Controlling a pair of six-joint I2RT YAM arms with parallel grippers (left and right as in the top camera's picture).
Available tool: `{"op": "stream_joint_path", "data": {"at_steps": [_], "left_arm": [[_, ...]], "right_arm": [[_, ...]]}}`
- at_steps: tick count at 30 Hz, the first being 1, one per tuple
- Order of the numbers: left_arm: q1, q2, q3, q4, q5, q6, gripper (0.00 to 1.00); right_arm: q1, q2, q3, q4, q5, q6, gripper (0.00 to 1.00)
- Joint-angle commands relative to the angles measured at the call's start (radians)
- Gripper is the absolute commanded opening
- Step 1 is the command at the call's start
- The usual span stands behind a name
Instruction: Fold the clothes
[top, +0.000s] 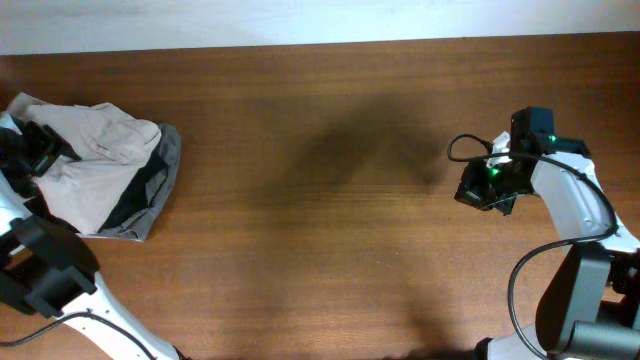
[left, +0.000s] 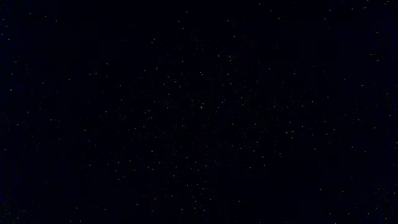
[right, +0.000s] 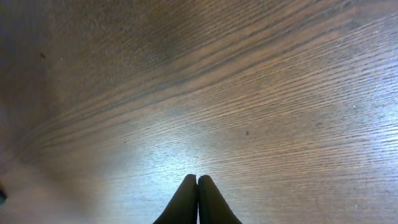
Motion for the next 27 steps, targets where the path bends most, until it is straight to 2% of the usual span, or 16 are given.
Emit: {"op": "stream_joint_path", "data": {"at_steps": [1, 3, 7, 8, 9, 11, 12, 13, 18, 24, 27], "left_arm": [[0.027, -0.122, 0.077, -0.016, -0.018, 0.040, 0.94], [0.037, -0.173, 0.105, -0.016, -0.032, 0.042, 0.99], [0.044, -0.279, 0.129, 0.002, -0.043, 0.060, 0.99], [0.044, -0.305, 0.129, 0.014, -0.043, 0.075, 0.96], [0.043, -0.323, 0.129, 0.027, -0.043, 0.088, 0.89], [0.037, -0.343, 0.129, 0.057, -0.043, 0.120, 0.48], [0.032, -0.344, 0.128, 0.067, -0.044, 0.134, 0.16], [0.028, -0.340, 0.122, 0.074, -0.044, 0.140, 0.01], [-0.008, -0.278, -0.002, 0.116, -0.105, 0.142, 0.01], [-0.024, -0.138, -0.293, 0.365, -0.105, 0.142, 0.01], [-0.028, -0.069, -0.359, 0.425, -0.103, 0.143, 0.01]], "right_arm": [[-0.008, -0.004, -0.005, -0.002, 0.018, -0.036, 0.07], [-0.008, -0.004, -0.005, -0.002, 0.018, -0.036, 0.08], [-0.008, -0.004, -0.005, 0.007, 0.018, -0.036, 0.08], [-0.008, -0.004, -0.005, 0.010, 0.018, -0.036, 0.08], [-0.008, -0.004, -0.005, 0.013, 0.018, -0.035, 0.08], [-0.008, -0.004, -0.005, 0.017, 0.018, -0.035, 0.08], [-0.008, -0.004, -0.005, 0.018, 0.018, -0.035, 0.08], [-0.008, -0.004, -0.005, 0.020, 0.018, -0.035, 0.08], [-0.008, -0.004, -0.005, 0.019, 0.017, -0.026, 0.08], [-0.008, -0.004, -0.005, 0.004, 0.005, -0.024, 0.08], [-0.008, -0.004, -0.005, -0.011, 0.003, -0.024, 0.08]]}}
